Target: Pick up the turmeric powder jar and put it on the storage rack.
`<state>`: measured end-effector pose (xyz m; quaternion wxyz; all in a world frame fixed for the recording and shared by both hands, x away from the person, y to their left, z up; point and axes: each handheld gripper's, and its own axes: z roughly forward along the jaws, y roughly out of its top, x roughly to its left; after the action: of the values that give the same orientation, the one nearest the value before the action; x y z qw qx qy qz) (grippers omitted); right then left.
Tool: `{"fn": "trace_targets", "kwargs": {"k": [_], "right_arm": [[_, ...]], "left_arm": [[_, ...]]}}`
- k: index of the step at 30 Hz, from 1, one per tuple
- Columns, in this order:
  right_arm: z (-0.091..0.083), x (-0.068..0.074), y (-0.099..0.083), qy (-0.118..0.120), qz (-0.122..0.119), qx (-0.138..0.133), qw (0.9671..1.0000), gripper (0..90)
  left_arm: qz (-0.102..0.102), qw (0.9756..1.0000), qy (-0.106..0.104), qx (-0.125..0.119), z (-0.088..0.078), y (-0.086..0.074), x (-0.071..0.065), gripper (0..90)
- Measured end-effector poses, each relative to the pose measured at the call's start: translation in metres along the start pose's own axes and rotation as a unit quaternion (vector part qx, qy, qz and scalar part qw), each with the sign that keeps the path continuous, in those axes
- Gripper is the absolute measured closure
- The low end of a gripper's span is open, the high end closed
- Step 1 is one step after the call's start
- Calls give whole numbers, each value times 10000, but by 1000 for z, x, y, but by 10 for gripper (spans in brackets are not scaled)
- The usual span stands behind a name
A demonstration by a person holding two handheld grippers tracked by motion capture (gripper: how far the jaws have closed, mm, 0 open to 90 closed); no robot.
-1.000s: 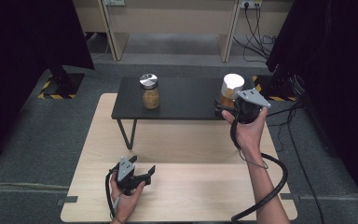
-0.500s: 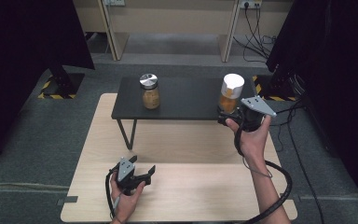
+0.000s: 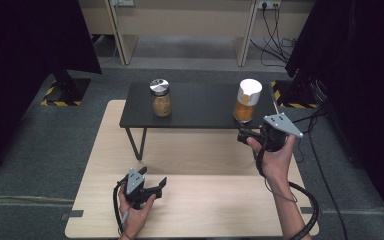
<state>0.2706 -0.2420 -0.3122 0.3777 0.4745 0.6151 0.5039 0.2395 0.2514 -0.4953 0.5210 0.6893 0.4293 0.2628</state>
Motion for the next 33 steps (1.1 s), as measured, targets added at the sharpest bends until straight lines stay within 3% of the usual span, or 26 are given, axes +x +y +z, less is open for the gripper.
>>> {"fn": "trace_targets", "kwargs": {"k": [11, 33], "right_arm": [[-20, -4, -22, 31, 203, -53, 9998, 3], [-42, 3, -63, 79, 131, -57, 9999, 3]], "left_arm": [[17, 10000, 0, -5, 0, 0, 0, 113], [7, 10000, -16, 1, 0, 0, 0, 109]]}}
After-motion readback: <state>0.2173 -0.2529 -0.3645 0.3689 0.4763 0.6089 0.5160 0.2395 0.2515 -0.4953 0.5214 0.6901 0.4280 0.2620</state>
